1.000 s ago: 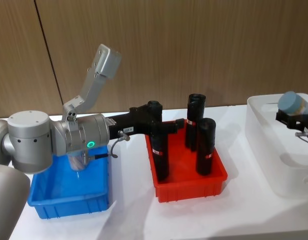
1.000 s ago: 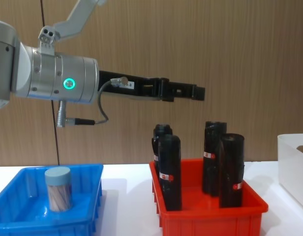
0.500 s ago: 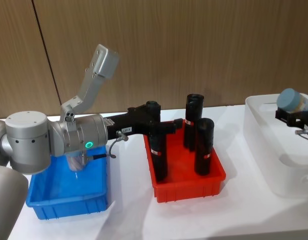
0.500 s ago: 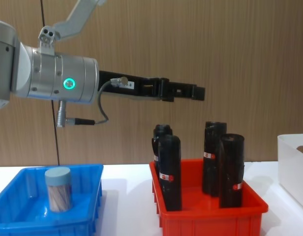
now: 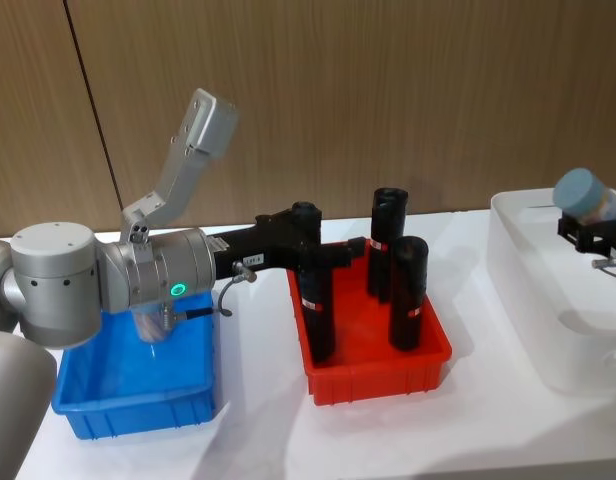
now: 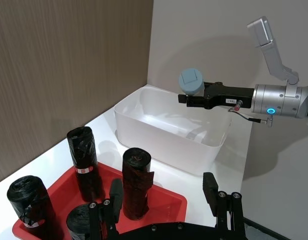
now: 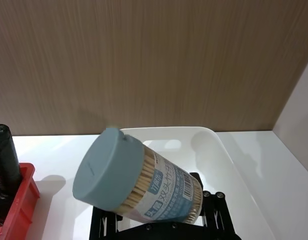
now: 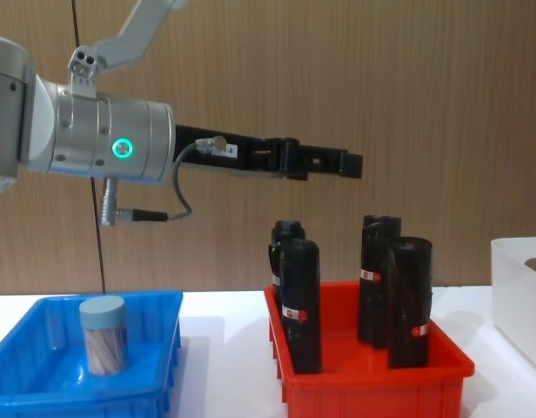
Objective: Pick the cotton swabs from the blue box and place them into the white box.
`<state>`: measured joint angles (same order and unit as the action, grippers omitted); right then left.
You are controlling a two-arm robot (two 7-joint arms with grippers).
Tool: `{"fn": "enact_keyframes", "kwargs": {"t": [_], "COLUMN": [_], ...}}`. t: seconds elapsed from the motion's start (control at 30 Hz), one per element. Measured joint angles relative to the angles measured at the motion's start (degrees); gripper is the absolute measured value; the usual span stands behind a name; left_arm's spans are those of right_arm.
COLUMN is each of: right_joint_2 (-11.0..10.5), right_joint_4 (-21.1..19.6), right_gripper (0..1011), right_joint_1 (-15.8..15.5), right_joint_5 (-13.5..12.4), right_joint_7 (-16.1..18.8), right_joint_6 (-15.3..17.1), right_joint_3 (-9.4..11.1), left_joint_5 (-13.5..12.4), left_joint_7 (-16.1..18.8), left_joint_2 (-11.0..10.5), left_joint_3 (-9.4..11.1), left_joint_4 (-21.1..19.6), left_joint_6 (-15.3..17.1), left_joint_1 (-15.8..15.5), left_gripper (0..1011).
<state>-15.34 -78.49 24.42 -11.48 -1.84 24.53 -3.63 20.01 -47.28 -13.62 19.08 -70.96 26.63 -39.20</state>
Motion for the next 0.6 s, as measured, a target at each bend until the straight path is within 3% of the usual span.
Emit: {"fn": "enact_keyframes", "kwargs": {"t": [0.1, 0.3, 0.4, 0.53, 0.6], "right_joint_2": [0.0, -0.1, -0.1, -0.1, -0.1], "right_joint_4": [-0.1, -0.4, -0.5, -0.6, -0.6], "right_gripper": [746, 546, 399, 327, 240], "right_joint_1": [0.0, -0.1, -0.1, -0.2, -0.2], "right_joint_5": [0.0, 0.3, 0.4, 0.4, 0.4], "right_joint_7": [0.0, 0.1, 0.1, 0.1, 0.1], "right_joint_6": [0.1, 0.3, 0.3, 0.4, 0.4], "right_joint_3": [0.0, 0.0, 0.0, 0.0, 0.0], "left_joint_5": [0.0, 0.0, 0.0, 0.0, 0.0], "left_joint_7": [0.0, 0.0, 0.0, 0.0, 0.0], "left_joint_2": [0.0, 0.0, 0.0, 0.0, 0.0], "left_joint_3": [0.0, 0.0, 0.0, 0.0, 0.0], "left_joint_4": [0.0, 0.0, 0.0, 0.0, 0.0], "left_joint_6": [0.0, 0.0, 0.0, 0.0, 0.0], "left_joint_1": [0.0, 0.0, 0.0, 0.0, 0.0], "left_gripper": [1004, 1004, 1004, 1004, 1004]}}
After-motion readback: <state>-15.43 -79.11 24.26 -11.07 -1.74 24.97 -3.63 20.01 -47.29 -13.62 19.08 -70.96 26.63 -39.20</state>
